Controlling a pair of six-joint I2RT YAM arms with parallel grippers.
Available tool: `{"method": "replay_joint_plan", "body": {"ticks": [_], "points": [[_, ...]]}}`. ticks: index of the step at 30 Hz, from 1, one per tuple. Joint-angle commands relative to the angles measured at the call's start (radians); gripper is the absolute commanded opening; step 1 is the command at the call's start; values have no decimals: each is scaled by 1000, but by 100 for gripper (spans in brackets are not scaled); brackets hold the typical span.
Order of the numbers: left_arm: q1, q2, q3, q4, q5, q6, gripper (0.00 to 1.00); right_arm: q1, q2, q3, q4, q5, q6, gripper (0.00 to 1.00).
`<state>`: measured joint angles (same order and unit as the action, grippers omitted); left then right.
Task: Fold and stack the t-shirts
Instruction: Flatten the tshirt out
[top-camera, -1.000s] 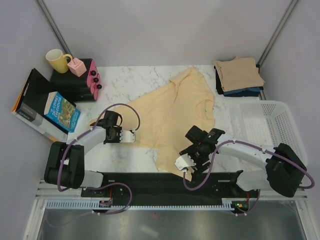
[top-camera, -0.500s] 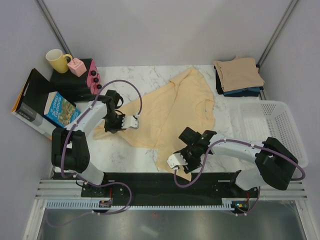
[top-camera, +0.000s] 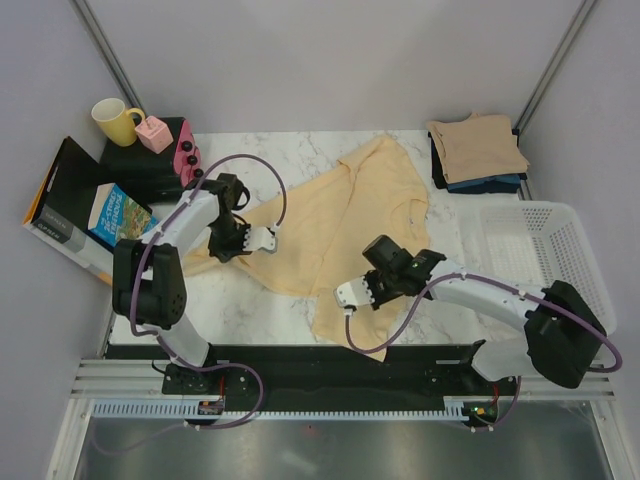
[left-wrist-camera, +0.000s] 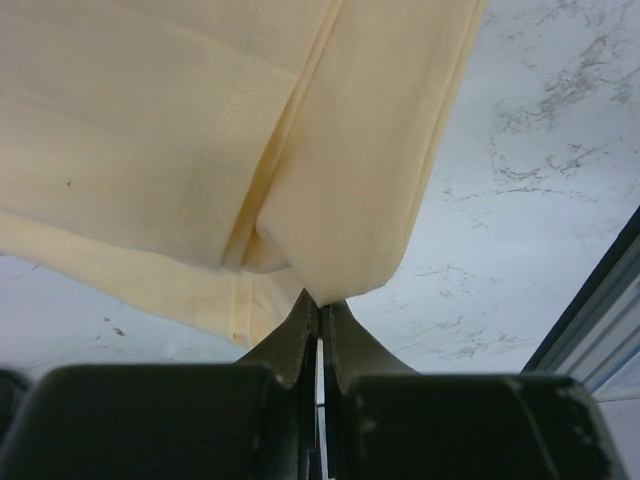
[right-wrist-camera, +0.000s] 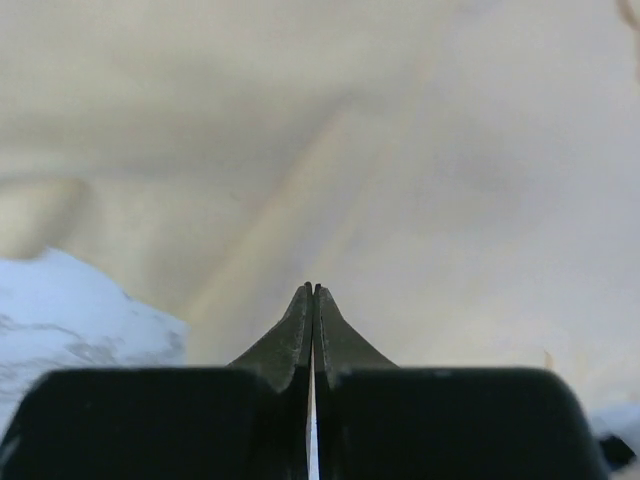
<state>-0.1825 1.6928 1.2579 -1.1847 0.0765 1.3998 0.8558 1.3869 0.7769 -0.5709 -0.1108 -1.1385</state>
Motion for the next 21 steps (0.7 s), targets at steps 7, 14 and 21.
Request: {"method": "replay_joint_plan", "body": {"ticks": [7,14,21], "points": [[-15,-53,55,-73,-14,35,2,-140,-135,170,-297,-65,-173,48],[-18,-21,83,-61,-29,-6,2,-92,-216,-99,-204,-173,-225,82],[-18,8,135,-84,-15,-24,2,-41,-230,-234,-55,-193,-170,81]]}}
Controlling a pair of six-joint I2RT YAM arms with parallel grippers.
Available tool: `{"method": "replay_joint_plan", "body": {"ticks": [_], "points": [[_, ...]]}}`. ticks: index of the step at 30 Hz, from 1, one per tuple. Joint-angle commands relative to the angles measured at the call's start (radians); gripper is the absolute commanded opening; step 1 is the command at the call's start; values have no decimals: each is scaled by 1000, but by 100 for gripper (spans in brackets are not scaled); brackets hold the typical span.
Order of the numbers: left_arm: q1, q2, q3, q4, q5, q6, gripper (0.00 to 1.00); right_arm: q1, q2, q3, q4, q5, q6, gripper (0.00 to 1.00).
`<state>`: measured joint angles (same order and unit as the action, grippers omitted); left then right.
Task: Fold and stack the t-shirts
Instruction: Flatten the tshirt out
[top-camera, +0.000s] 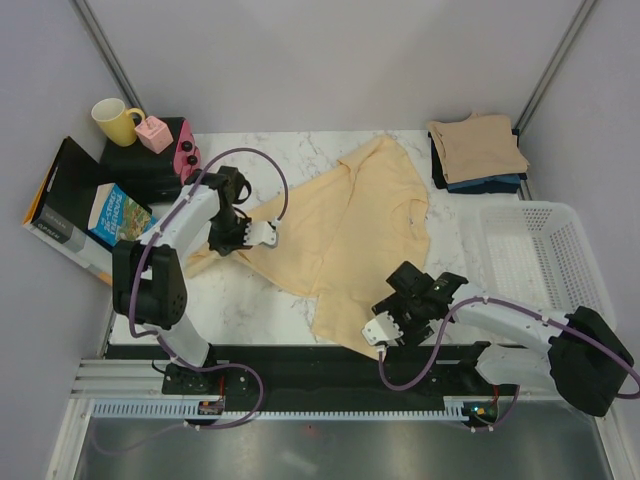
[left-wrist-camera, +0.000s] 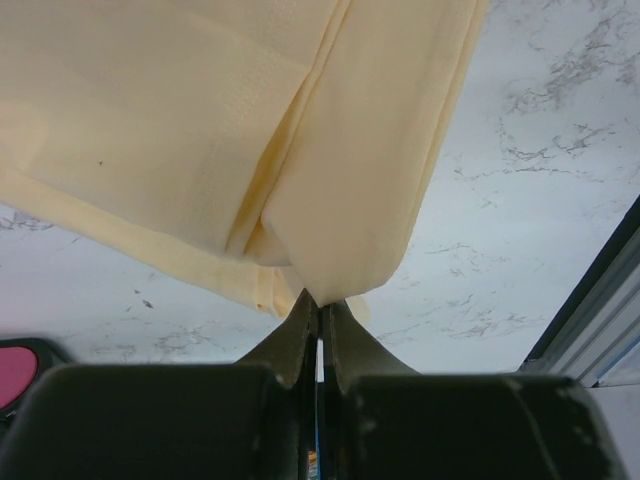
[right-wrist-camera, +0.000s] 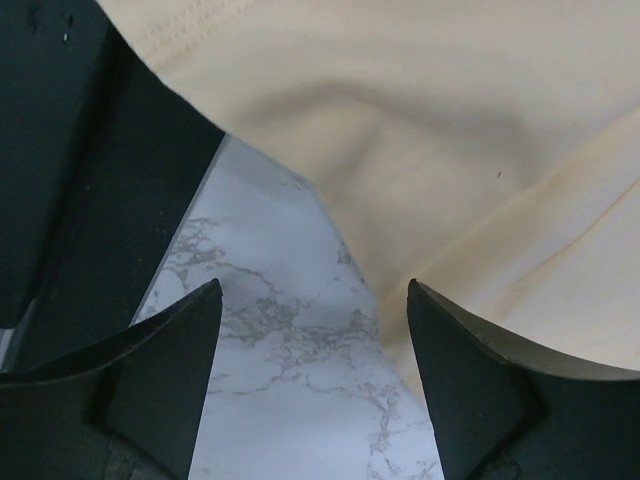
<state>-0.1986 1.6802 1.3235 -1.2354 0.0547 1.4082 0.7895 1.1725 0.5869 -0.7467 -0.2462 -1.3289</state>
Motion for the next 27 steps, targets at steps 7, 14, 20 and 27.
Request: {"method": "replay_joint_plan", "body": {"ticks": [7,14,20,27], "points": [[-2,38,109,-45,43,-89,2,43,65,-61,303,-51,88,78],[-2,12,111,-79,74,-124,2,53,156,-36,395,-27,135,0],[1,-43,121,-114,143,-164,2,25,130,22,402,171,128,0],[2,-54,328,-282,373,-259,2,-91,82,329,152,194,180,0]]}}
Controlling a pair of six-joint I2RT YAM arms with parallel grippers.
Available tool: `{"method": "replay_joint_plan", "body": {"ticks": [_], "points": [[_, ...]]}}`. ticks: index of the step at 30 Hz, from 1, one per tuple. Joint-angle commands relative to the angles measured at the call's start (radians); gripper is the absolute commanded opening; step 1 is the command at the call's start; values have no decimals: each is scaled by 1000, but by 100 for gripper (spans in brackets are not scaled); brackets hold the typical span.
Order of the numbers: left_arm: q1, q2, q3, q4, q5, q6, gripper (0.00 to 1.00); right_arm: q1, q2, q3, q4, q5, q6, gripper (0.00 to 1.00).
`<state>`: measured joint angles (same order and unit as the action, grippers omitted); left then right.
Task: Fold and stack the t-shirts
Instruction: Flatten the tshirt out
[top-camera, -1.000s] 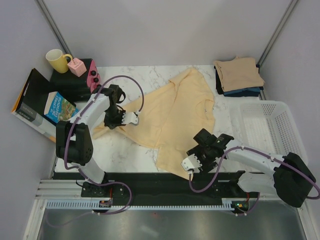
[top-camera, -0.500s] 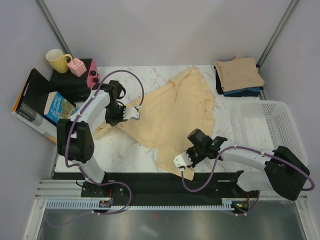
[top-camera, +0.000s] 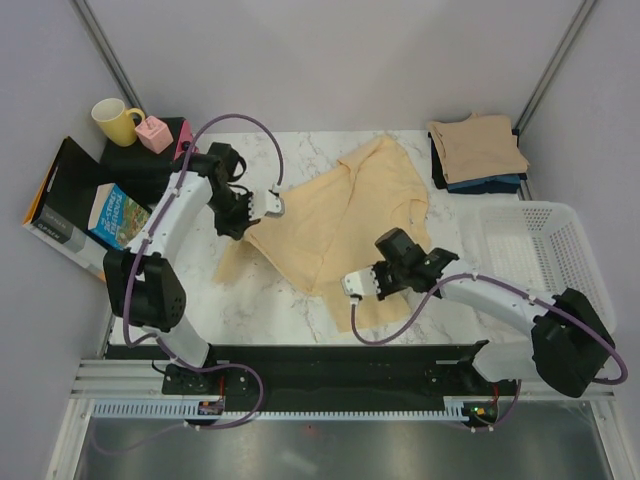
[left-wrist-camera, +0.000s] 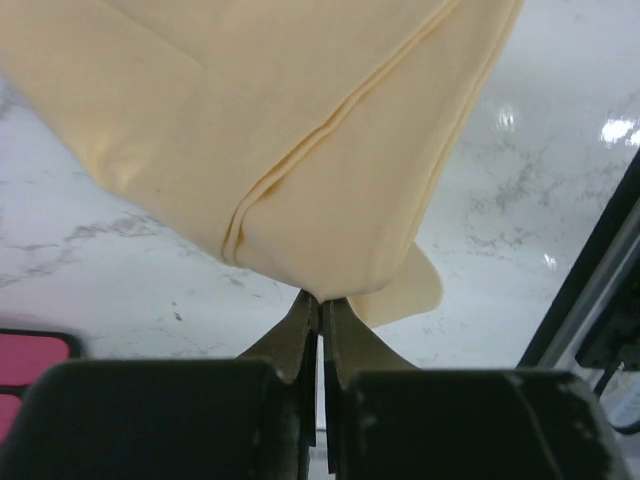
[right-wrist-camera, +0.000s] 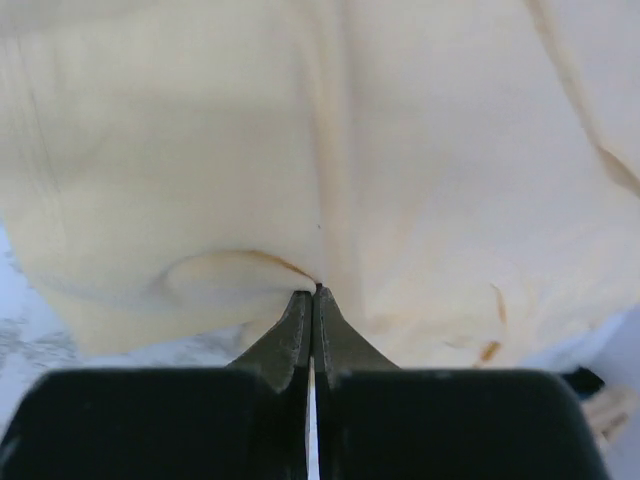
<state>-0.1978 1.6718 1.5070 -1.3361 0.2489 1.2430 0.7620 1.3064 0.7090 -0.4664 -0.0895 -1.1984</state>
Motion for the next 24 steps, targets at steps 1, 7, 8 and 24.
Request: {"method": "replay_joint_plan", "body": {"ticks": [1,7,8,24], "points": [[1,-49,163,-193,208,-118,2,-75,-55,245,-144,48,66,0],[0,-125,277,-201,236,-157,2,-131,-79,519,-187,137,158,0],[0,-132,289,-199,231,-157,2,-139,-81,573,-186,164,154,0],[-166,-515,-198,-201,-43,114,2,-181,-210,744,210,464,120,0]]}}
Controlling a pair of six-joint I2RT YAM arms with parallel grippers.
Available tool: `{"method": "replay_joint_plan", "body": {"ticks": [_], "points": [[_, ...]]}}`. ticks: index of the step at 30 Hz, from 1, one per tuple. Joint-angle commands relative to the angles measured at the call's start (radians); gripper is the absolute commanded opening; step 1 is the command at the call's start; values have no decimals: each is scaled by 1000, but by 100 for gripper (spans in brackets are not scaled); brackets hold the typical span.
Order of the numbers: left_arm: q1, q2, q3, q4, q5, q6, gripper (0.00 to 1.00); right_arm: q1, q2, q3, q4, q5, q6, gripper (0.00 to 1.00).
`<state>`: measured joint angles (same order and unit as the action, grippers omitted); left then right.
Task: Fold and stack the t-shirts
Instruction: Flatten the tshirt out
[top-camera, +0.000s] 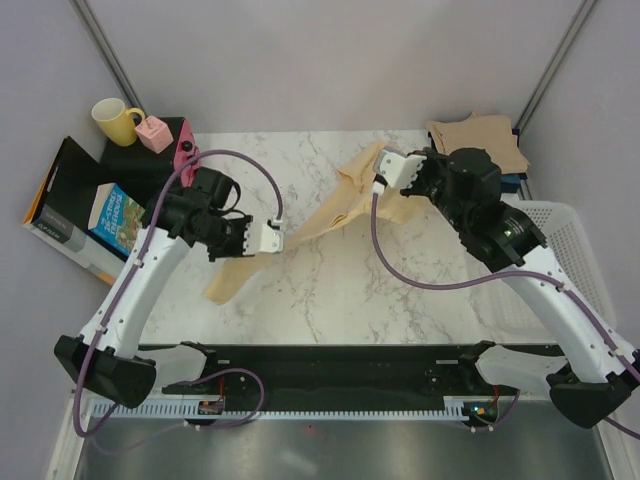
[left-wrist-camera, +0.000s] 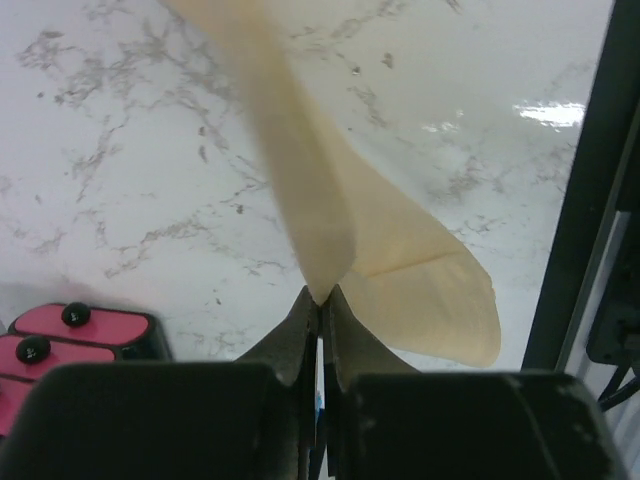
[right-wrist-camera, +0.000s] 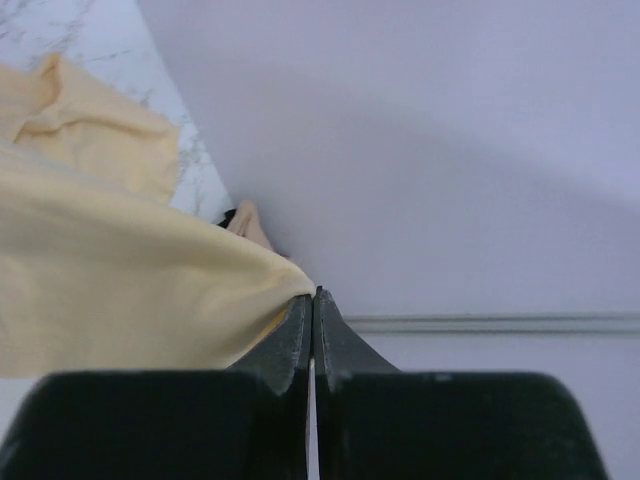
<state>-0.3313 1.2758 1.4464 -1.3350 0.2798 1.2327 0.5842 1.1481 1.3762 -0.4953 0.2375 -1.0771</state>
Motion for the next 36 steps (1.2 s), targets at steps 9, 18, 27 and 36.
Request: {"method": "replay_joint_plan", "body": {"ticks": [9,18,27,36], "points": [[-46,-9,-317,-147,-73,223,21,-14,2,46,325,140,-27,0],[-49,201,-419,168,-124,185,35,-14,84,29,317,89,23,0],[-159,159,-316,266,130,38,36,-14,131,6,316,92,2,0],[-267,71,-533,437,142,-41,34,-15,156,-9,328,83,14,0]]}}
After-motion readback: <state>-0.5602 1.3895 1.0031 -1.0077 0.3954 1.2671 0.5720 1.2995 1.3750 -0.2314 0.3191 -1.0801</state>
